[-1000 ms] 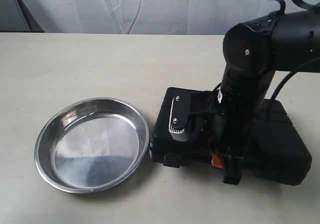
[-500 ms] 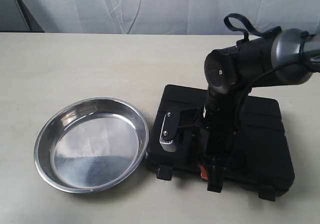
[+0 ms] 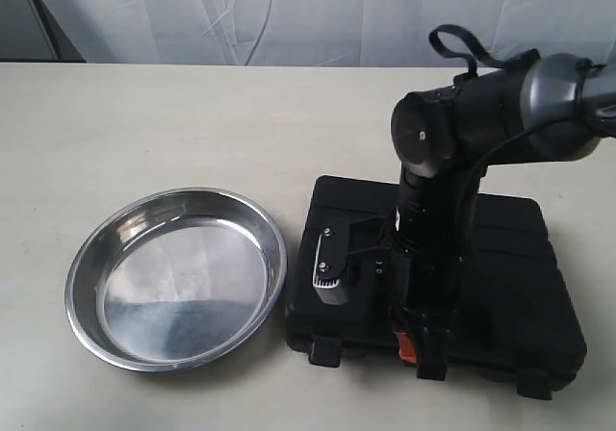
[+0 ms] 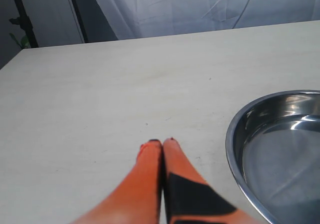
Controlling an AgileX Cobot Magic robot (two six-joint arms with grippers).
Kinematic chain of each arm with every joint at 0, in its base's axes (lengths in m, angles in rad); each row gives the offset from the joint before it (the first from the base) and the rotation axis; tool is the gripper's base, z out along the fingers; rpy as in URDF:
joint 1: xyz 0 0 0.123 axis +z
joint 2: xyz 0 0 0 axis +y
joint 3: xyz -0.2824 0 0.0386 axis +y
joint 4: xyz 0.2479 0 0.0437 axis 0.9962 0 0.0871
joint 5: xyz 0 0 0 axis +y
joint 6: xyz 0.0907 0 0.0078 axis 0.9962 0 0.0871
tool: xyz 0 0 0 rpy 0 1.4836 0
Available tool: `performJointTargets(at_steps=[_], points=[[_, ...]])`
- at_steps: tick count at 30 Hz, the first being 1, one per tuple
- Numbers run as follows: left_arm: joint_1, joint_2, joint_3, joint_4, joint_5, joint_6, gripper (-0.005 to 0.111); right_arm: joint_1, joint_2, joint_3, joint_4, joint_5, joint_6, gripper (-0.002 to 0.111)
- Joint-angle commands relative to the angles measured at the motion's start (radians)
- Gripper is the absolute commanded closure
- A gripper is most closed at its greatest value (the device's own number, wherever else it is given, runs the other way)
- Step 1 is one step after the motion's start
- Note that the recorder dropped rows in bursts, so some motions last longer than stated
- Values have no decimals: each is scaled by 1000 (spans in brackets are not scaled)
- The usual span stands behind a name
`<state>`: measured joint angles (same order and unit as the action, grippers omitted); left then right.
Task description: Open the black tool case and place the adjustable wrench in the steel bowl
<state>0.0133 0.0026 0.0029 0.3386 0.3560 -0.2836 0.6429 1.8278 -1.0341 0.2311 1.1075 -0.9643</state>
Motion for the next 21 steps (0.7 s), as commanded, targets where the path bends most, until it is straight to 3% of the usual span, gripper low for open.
performJointTargets(at_steps=[1, 10, 15, 21], points=[[4, -3, -3, 4, -13, -2, 107, -2, -94, 3, 14, 64, -5, 109], [4, -3, -3, 4, -13, -2, 107, -2, -148, 19, 13, 16, 10, 109], [4, -3, -3, 4, -13, -2, 107, -2, -164, 21, -52, 79, 52, 109], [4, -3, -3, 4, -13, -2, 107, -2, -167, 75, -8, -79, 57, 109]])
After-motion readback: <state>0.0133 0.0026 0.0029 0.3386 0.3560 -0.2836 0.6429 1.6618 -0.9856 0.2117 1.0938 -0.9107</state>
